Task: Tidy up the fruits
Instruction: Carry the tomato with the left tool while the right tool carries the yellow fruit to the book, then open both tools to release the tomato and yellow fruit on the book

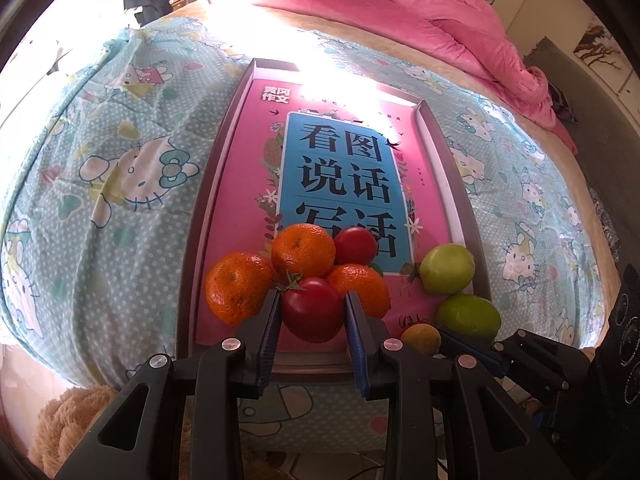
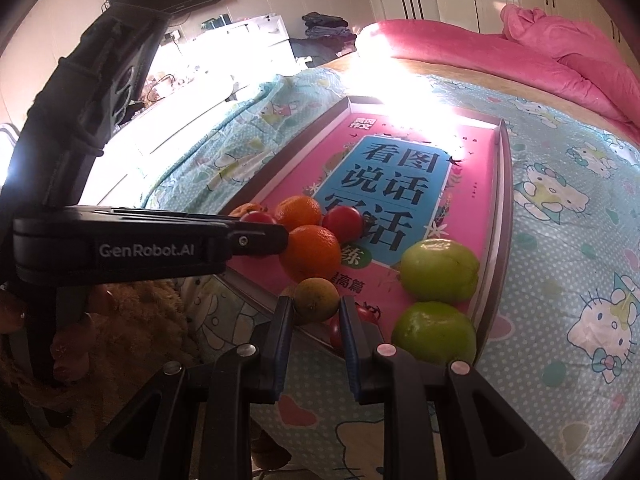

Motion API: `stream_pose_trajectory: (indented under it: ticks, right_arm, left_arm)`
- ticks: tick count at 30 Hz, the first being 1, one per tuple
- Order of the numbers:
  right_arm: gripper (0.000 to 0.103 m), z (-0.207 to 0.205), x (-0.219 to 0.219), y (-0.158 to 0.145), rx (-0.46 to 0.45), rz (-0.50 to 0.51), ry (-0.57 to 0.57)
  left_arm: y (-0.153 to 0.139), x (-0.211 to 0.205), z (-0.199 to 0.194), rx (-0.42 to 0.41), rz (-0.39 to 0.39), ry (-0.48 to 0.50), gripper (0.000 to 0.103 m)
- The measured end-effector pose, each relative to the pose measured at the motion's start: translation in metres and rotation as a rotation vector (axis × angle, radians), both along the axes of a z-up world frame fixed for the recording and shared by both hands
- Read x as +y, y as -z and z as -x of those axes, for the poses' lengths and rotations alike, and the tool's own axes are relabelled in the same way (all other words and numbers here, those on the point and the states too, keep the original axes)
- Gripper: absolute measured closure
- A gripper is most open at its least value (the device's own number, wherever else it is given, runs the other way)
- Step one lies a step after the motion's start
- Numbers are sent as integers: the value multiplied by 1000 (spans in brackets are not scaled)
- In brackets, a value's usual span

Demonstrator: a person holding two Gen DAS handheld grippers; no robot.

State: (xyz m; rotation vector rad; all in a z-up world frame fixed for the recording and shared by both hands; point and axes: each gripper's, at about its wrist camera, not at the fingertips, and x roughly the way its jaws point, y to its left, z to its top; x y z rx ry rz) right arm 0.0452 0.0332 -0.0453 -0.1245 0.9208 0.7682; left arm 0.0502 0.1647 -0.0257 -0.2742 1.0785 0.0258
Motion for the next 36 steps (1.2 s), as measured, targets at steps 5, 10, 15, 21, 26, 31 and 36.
stream_pose_trajectory:
  ticks: [5, 10, 15, 21, 26, 31, 36]
  right_arm:
    - [79, 2, -1, -1, -10, 6, -4]
    - [79, 5, 2, -2, -16, 13, -21]
    - [79, 6, 0, 0, -12, 8, -20]
    - [79, 6, -6, -5, -18, -12, -1]
    - [72, 6, -18, -15, -37, -46, 22]
    - [68, 6, -29, -19, -39, -64, 40]
    - [67, 7, -34, -20, -44, -62, 58]
  left_arm:
    - [0, 1, 1, -1, -3, -9, 71]
    - [0, 0, 0, 0, -5, -5, 71]
    - [0, 0, 0, 1, -3, -6, 71]
    - [0, 0, 0, 1, -2, -6, 71]
    - [0, 0, 0, 0, -4, -6, 71]
    - [0, -1, 1, 1, -9, -4, 70]
    - [-1, -1, 1, -3, -10, -4, 68]
